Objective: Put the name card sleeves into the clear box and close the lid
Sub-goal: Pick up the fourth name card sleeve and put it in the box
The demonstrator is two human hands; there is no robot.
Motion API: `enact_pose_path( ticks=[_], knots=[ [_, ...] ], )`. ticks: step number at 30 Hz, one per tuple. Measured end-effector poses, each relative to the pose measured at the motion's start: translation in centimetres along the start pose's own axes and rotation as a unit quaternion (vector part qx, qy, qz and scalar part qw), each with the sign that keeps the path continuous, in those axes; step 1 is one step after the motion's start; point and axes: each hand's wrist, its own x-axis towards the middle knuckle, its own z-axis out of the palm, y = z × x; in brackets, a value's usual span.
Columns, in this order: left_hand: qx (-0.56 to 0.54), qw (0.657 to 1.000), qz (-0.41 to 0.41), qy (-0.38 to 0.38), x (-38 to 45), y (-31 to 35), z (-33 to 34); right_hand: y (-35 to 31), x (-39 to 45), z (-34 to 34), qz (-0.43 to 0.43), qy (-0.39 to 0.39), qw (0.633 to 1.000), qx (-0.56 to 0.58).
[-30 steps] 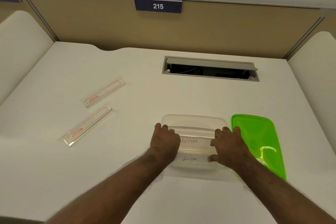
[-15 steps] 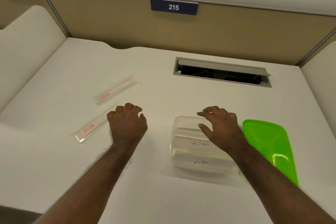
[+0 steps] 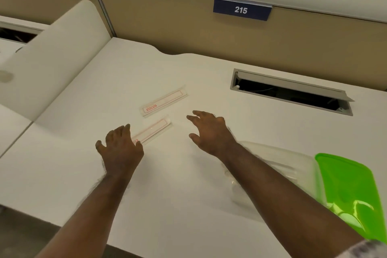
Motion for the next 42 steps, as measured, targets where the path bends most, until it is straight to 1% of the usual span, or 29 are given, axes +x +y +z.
enact_pose_path(
  ticks=[6, 11, 13, 15, 18, 19, 21, 23, 25, 28, 32, 34, 37, 38, 39, 42],
  knots=[
    [0.025, 0.998, -0.003, -0.064, 1.5, -3.8, 1.6, -3.4, 3.9, 3.1, -0.024, -0.079, 0.996, -0.030],
    [0.009, 0.997, -0.022, -0.069, 2.0, -5.0, 2.5, -5.4, 6.1, 5.0, -0.044, -0.119, 0.991, -0.038],
    [0.015, 0.998, -0.018, -0.064, 2.3, -5.3, 2.6, -6.1, 6.7, 5.5, -0.051, -0.128, 0.990, -0.042],
    [-0.011, 0.996, -0.021, -0.082, 2.7, -5.4, 2.4, -6.5, 7.0, 5.9, -0.051, -0.130, 0.989, -0.045],
    [-0.118, 0.983, -0.033, -0.139, 3.2, -5.8, 1.6, -6.6, 7.2, 6.2, -0.055, -0.120, 0.991, -0.036],
    [-0.168, 0.971, -0.036, -0.166, 3.4, -5.9, 1.1, -6.4, 7.2, 6.2, -0.059, -0.114, 0.991, -0.032],
    [-0.276, 0.937, -0.037, -0.211, 3.6, -5.9, -0.3, -5.9, 7.0, 6.0, -0.066, -0.094, 0.993, -0.024],
    [-0.371, 0.899, -0.045, -0.226, 3.6, -5.4, -2.0, -5.1, 6.8, 5.5, -0.069, -0.072, 0.995, -0.010],
    [-0.441, 0.864, -0.052, -0.238, 3.6, -4.8, -3.8, -4.2, 6.7, 4.8, -0.065, -0.052, 0.997, 0.003],
    [-0.507, 0.812, -0.032, -0.286, 4.0, -4.4, -6.0, -2.8, 6.3, 3.1, -0.054, -0.015, 0.998, 0.025],
    [-0.573, 0.737, -0.016, -0.357, 4.6, -3.6, -7.7, -0.2, 5.3, 0.8, -0.068, 0.066, 0.995, 0.028],
    [-0.603, 0.700, -0.032, -0.381, 4.7, -2.5, -8.0, 1.3, 4.5, -0.7, -0.063, 0.078, 0.994, 0.045],
    [-0.659, 0.640, -0.100, -0.383, 4.5, -0.3, -8.2, 3.4, 2.6, -3.2, -0.048, 0.056, 0.993, 0.089],
    [-0.668, 0.633, -0.111, -0.375, 4.4, 0.5, -8.2, 4.1, 1.8, -3.8, -0.041, 0.041, 0.993, 0.099],
    [-0.670, 0.635, -0.114, -0.367, 4.2, 1.2, -8.2, 4.8, 0.9, -4.4, -0.034, 0.027, 0.993, 0.107],
    [-0.658, 0.650, -0.107, -0.363, 3.5, 3.4, -8.4, 6.8, -1.5, -5.5, -0.009, -0.015, 0.991, 0.135]
  ],
)
